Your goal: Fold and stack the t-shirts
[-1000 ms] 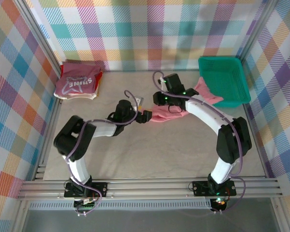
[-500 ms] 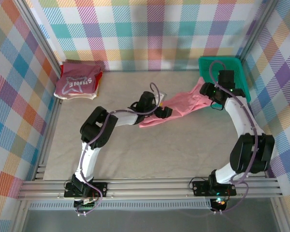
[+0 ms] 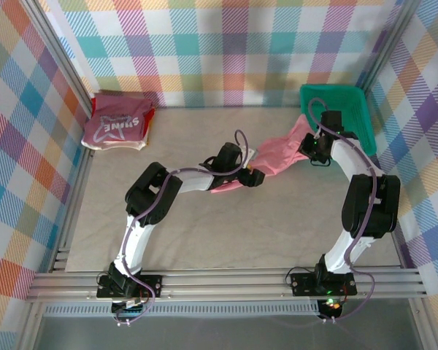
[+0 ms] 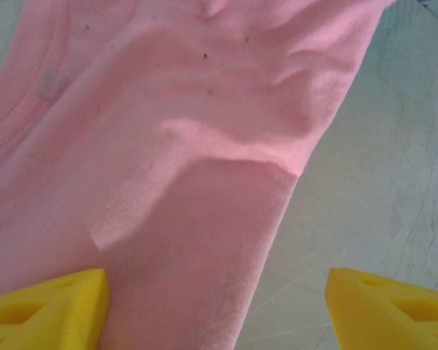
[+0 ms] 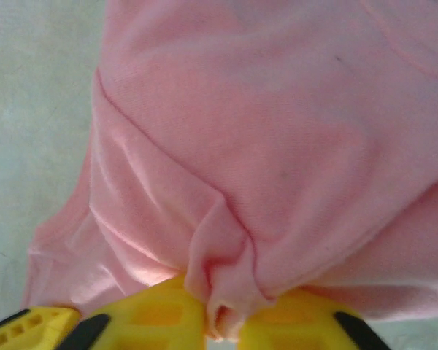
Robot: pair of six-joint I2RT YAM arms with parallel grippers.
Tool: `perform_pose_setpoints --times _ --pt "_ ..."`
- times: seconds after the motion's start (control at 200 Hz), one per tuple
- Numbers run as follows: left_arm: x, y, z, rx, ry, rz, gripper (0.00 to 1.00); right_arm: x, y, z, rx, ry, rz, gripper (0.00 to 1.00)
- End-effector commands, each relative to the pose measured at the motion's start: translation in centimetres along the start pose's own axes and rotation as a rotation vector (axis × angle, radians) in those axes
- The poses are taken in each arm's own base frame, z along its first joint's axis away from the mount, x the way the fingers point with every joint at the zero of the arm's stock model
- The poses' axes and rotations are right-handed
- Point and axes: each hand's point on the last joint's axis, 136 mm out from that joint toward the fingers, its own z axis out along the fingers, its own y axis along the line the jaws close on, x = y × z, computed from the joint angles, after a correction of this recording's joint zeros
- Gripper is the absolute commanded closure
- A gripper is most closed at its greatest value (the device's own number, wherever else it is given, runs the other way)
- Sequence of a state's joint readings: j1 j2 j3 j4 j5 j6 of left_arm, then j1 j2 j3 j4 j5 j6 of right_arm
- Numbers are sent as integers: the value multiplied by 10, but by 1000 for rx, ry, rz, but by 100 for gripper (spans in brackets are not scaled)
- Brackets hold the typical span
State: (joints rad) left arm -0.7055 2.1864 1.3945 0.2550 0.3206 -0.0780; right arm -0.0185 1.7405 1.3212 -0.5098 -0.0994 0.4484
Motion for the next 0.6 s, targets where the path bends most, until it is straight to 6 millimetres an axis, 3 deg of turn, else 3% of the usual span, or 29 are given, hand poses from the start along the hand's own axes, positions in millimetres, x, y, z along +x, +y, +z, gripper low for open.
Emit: perform_pose_setpoints --times 0.0,0.08,0.2,0.28,0.4,0.535,0.595 --pt "-13 -9 -13 -5 -25 2 27 -16 18 -13 -57 -53 -21 94" --pt "-17 -10 -21 -22 -27 9 30 -20 29 -31 -91 -75 -36 100" --pt "-19 -4 -42 -84 -55 1 35 -23 57 -74 -148 -151 -130 100" --pt "-19 0 -61 -125 -87 -19 44 -17 83 -104 -196 -197 -233 100" --pt "-11 7 -84 -183 -93 -43 46 -1 118 -138 -272 -241 -319 100" --pt "9 19 -98 -229 -60 -72 40 30 149 -154 -307 -292 -387 100" --pt "20 24 -100 -245 -36 -88 36 38 143 -150 -262 -311 -359 100"
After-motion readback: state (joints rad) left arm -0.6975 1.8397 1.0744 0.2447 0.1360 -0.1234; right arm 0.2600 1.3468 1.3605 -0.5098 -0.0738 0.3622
